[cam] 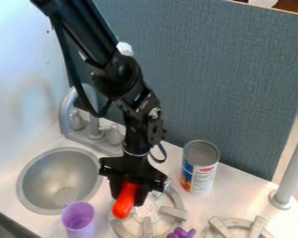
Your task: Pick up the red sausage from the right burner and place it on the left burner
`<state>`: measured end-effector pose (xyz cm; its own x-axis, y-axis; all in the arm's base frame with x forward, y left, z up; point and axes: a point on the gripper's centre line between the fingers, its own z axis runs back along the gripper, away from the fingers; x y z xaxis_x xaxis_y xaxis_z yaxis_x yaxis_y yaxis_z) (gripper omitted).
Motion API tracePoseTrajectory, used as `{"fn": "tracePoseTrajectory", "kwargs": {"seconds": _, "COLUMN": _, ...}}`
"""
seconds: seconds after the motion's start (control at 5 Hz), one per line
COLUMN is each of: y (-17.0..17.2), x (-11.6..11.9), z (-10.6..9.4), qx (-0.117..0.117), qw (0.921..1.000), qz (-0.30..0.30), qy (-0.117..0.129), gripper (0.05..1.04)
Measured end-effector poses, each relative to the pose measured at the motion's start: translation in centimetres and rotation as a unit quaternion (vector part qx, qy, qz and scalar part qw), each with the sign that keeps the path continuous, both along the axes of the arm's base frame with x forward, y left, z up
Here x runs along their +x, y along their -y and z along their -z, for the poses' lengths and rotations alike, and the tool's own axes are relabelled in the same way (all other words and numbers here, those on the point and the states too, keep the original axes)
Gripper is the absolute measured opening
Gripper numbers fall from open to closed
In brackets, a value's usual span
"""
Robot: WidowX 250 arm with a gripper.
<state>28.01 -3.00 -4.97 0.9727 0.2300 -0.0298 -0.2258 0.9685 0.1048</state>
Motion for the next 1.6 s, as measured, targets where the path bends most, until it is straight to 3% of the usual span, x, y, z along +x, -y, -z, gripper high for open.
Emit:
{"fn": "tracePoseTrajectory", "kwargs": {"seconds": 0.4, "y": 0.5, "x": 1.1, "z": 3.5, "qx": -0.015, "qw": 0.9995, "qz": -0.007, "qy": -0.028, "gripper": 0.569}}
{"fn": "tracePoseTrajectory", "kwargs": {"seconds": 0.8, "y": 1.2, "x": 1.9, "z": 4.6, "qx": -0.02, "qw": 0.9992, "qz": -0.021, "qy": -0.029, "gripper": 0.617}}
{"fn": "tracePoseTrajectory", "kwargs": {"seconds": 1.0, "y": 1.6, "x": 1.9, "z": 4.9, "qx": -0.024, "qw": 0.9988, "qz": -0.03, "qy": -0.032, "gripper": 0.915}}
{"fn": "tracePoseTrajectory", "kwargs": {"seconds": 1.2, "y": 1.7, "x": 1.3, "z": 4.8, "qx": -0.034, "qw": 0.9986, "qz": -0.037, "qy": -0.016, "gripper": 1.006}}
{"fn": "tracePoseTrajectory", "kwargs": {"seconds": 1.6, "y": 2.3, "x": -0.2, "z": -0.4, "qx": -0.046, "qw": 0.9975, "qz": -0.018, "qy": 0.051, "gripper": 1.001}}
